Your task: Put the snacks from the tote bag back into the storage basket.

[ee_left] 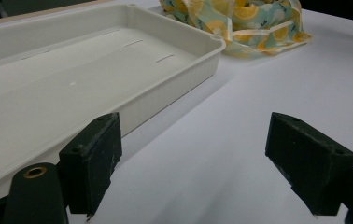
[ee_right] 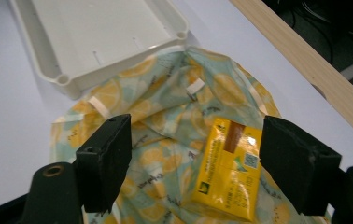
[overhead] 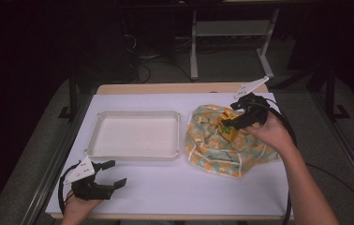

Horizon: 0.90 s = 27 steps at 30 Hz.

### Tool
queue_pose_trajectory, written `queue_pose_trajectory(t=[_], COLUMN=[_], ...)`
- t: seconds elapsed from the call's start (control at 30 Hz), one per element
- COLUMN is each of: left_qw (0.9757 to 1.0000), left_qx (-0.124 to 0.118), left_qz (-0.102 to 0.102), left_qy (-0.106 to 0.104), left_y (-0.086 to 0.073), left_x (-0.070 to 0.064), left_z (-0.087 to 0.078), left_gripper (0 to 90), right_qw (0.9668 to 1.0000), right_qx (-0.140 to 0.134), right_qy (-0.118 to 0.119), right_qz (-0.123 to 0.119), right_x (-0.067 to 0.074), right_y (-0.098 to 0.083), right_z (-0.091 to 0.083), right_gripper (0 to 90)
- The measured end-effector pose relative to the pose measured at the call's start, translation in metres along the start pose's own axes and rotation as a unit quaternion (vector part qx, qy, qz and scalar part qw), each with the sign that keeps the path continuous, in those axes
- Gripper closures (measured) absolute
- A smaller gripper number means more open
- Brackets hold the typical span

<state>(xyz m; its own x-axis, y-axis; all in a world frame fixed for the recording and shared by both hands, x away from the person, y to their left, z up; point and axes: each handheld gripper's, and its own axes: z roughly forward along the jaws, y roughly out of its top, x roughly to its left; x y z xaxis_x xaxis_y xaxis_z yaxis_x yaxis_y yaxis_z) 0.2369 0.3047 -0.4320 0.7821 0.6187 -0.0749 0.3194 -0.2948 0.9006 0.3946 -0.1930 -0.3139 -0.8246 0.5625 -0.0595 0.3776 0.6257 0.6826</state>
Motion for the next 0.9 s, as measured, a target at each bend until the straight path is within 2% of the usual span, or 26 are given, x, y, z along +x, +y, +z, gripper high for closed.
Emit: queue_pose_trajectory(t=[0.07, 0.37, 0.6, 0.9], left_qw=[1.0000, 1.0000, 1.0000, 1.0000], left_qx=[0.000, 0.000, -0.001, -0.002], left_qz=[-0.001, 0.001, 0.000, 0.000], left_qy=[0.000, 0.001, 0.001, 0.000], left_y=[0.000, 0.000, 0.000, 0.000], left_x=[0.000, 0.000, 0.000, 0.000], left_z=[0.000, -0.001, 0.000, 0.000], left_gripper=[18.3, 18.2, 18.3, 18.3], right_qw=[0.9999, 0.9988, 0.9979, 0.9971], right_qx=[0.013, 0.038, 0.048, 0.058], right_qy=[-0.008, -0.021, -0.023, -0.029], right_qz=[0.007, 0.023, 0.036, 0.040], right_x=[-0.006, -0.017, -0.020, -0.022], right_y=[-0.002, -0.006, -0.007, -0.009], right_z=[0.005, 0.020, 0.027, 0.033], right_gripper=[24.9, 24.9, 24.9, 25.3])
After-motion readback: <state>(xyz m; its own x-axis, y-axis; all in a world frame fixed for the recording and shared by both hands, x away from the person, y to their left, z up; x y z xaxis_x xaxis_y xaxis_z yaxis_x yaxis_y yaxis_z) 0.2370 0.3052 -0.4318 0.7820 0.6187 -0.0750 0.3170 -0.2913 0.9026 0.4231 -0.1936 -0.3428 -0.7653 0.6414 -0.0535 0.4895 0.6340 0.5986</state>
